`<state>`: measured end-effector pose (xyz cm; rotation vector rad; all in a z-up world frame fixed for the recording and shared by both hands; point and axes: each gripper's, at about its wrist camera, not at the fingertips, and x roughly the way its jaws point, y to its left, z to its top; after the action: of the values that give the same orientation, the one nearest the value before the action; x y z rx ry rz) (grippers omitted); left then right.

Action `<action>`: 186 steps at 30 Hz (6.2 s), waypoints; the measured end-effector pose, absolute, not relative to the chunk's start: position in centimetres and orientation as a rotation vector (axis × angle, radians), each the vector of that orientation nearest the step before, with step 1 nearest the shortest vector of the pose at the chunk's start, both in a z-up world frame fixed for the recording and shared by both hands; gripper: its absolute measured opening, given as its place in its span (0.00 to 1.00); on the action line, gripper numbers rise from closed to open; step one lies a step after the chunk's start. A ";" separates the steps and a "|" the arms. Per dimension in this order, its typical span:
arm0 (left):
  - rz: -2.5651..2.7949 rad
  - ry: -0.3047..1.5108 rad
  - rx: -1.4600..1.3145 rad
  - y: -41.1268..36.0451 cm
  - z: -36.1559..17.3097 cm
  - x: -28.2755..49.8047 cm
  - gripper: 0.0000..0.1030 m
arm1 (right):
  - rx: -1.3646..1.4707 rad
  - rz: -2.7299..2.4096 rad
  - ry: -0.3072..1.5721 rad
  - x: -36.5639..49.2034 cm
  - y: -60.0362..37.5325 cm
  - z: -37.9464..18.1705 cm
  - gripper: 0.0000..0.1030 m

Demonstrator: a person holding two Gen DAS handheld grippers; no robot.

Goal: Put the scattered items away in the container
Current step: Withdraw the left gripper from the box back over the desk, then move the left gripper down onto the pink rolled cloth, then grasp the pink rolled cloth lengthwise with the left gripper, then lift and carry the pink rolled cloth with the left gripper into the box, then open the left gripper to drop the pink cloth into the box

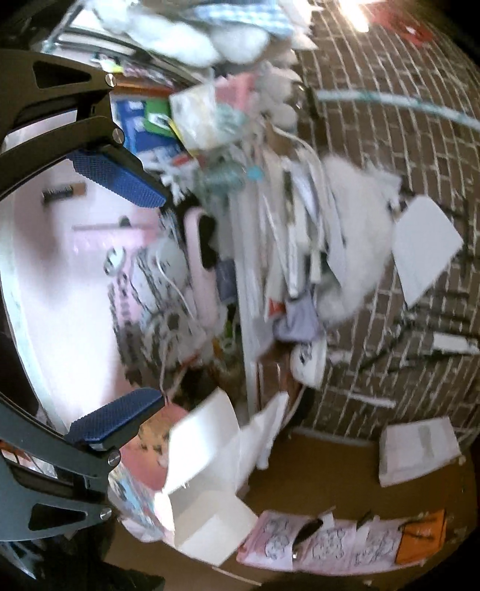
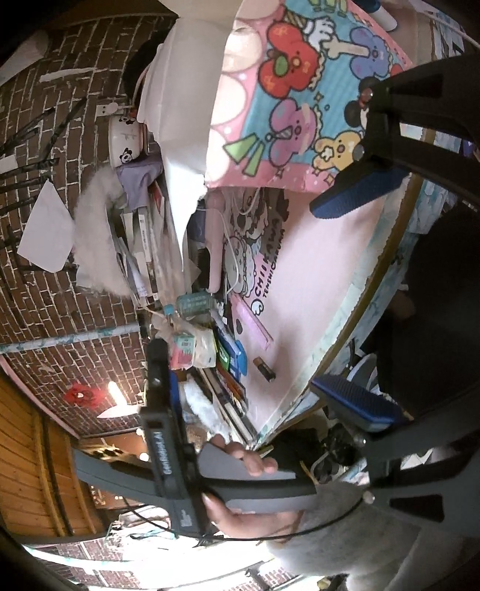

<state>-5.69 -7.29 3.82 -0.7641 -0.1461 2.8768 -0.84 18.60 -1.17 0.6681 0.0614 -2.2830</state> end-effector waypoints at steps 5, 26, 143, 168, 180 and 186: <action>2.909 -0.107 -0.824 -8.7 0.9 -6.1 0.95 | 0.682 -2.267 0.065 -1.1 17.8 -1.4 0.83; 2.866 -0.060 -0.880 -8.5 -5.6 -9.5 0.92 | 0.738 -2.225 0.043 -2.4 16.2 -2.5 0.83; 2.397 0.193 -0.708 9.5 8.6 -10.7 0.15 | 0.906 -2.412 -0.136 -4.8 19.1 -2.2 0.83; 2.229 0.317 -0.985 16.1 5.1 -14.4 0.15 | 0.894 -2.450 -0.144 -3.4 20.6 -0.1 0.83; 2.285 0.362 -0.939 16.4 5.5 -14.0 0.58 | 0.903 -2.443 -0.158 -3.7 20.7 0.0 0.83; 2.353 0.345 -0.801 15.5 7.4 -12.7 0.87 | 0.906 -2.441 -0.162 -3.3 20.9 0.0 0.83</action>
<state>-12.69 15.54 7.36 -0.8009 0.3454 2.3532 -3.27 20.91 0.02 0.9059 -0.1622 -2.4410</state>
